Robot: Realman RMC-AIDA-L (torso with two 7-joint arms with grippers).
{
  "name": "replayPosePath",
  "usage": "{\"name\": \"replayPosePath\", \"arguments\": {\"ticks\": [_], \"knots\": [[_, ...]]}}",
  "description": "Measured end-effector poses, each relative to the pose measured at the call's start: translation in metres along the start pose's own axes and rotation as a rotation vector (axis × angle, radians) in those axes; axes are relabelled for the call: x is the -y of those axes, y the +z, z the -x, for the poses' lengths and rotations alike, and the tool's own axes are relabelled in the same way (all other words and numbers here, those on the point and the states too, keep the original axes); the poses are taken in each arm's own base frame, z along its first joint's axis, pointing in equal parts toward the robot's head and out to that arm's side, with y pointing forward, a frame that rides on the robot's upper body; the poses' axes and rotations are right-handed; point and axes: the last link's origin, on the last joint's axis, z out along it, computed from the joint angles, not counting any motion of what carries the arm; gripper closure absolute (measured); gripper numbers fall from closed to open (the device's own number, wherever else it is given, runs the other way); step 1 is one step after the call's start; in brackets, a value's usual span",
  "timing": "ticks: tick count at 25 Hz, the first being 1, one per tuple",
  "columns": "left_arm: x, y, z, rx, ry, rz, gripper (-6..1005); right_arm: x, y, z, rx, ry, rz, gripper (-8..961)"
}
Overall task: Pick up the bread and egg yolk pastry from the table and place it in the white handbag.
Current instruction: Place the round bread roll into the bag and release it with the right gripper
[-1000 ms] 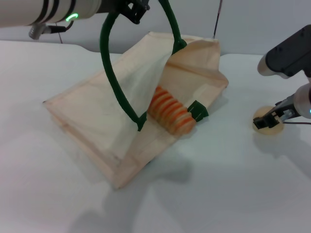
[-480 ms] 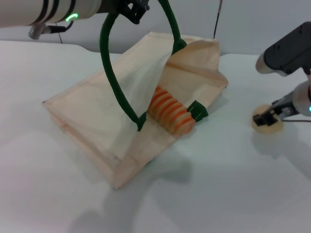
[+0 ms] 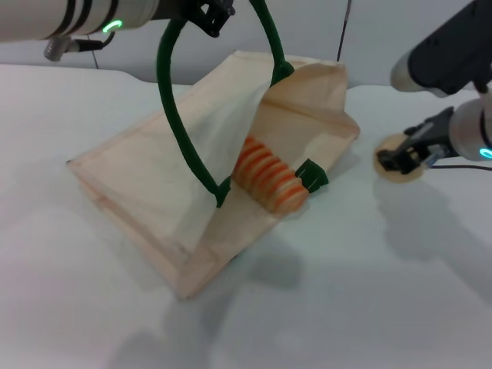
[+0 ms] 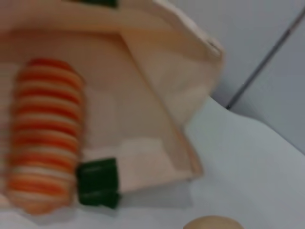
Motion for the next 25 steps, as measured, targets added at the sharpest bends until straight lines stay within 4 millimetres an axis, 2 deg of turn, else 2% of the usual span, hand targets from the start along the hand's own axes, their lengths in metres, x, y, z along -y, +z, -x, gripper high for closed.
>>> {"name": "replayPosePath", "arguments": {"ticks": [7,12,25], "knots": [[0.0,0.0,-0.001,-0.005,0.002,0.001,856,-0.025,-0.005,0.019,0.061,-0.068,0.058,421],[-0.005,0.002,-0.005,-0.015,0.009,0.019,856,-0.038,0.001,0.033,0.107,-0.111,0.079,468],[-0.027,0.005,-0.014,-0.034,0.057,0.075,854,-0.047,0.019,0.06,0.198,-0.153,0.085,609]]}}
